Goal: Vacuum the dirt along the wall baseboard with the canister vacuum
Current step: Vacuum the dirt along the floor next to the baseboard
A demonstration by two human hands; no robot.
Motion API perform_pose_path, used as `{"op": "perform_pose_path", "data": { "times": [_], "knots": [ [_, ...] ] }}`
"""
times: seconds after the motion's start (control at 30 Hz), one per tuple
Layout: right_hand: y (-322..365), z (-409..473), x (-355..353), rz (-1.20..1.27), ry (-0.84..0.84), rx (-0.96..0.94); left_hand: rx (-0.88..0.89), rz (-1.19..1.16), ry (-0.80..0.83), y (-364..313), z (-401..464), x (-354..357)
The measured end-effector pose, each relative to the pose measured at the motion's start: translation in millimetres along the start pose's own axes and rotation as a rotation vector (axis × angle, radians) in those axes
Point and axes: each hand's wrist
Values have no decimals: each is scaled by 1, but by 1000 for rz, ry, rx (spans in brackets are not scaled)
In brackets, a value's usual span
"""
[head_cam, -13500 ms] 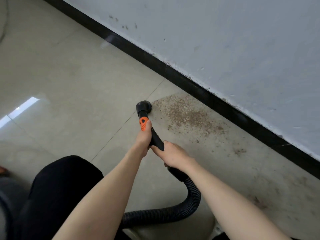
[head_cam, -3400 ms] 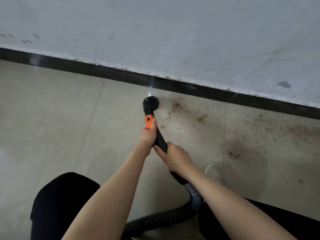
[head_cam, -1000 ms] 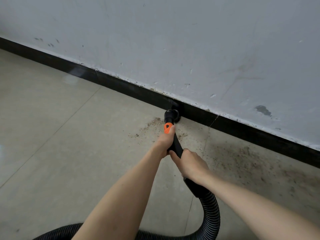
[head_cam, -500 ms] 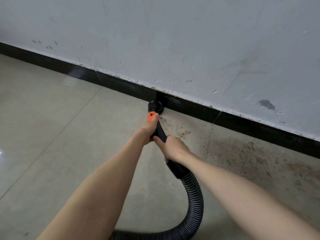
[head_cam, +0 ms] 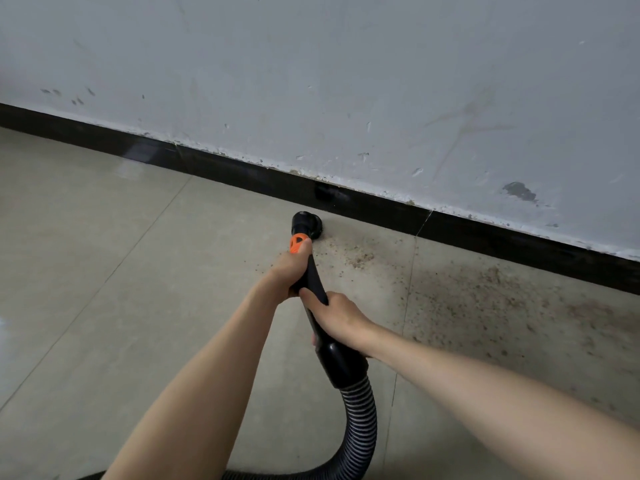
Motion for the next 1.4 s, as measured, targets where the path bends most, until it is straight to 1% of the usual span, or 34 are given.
{"op": "perform_pose_path", "data": {
  "times": [0.13,0.2,0.23,0.43,0.57,0.73,0.9,1.07,1.17,1.27,1.4],
  "knots": [
    [-16,-16,-5,334,56,90,-31,-21,102,8,-1,10],
    [-20,-22,-6,444,71,108,-37,-9,134,10,0,16],
    [-21,-24,-7,458,65,111,-38,-7,146,10,0,19],
    [-21,-31,-17,249,-52,103,-46,-19,175,8,0,43],
    [-22,-32,-29,181,-92,102,-53,-20,188,2,-2,56],
    [-34,-37,-43,6,-127,102,-31,-4,183,1,-5,81],
    [-55,-48,-43,-48,-210,153,-6,110,233,11,-7,104],
    [-68,-52,-46,-9,-248,180,23,148,221,13,-7,118],
    [-66,-47,-38,-42,-279,151,36,136,206,12,-6,112],
    [-61,-39,-33,-88,-262,102,46,130,151,11,-3,98],
    [-43,-23,-28,-109,-142,69,39,68,64,8,3,66]
  ]
}}
Point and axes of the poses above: each hand's wrist, its own z-axis towards the middle knuckle, its own x-axis out of the palm, y = z × x, and after that the axes turned 12 degrees about -x, right-handed
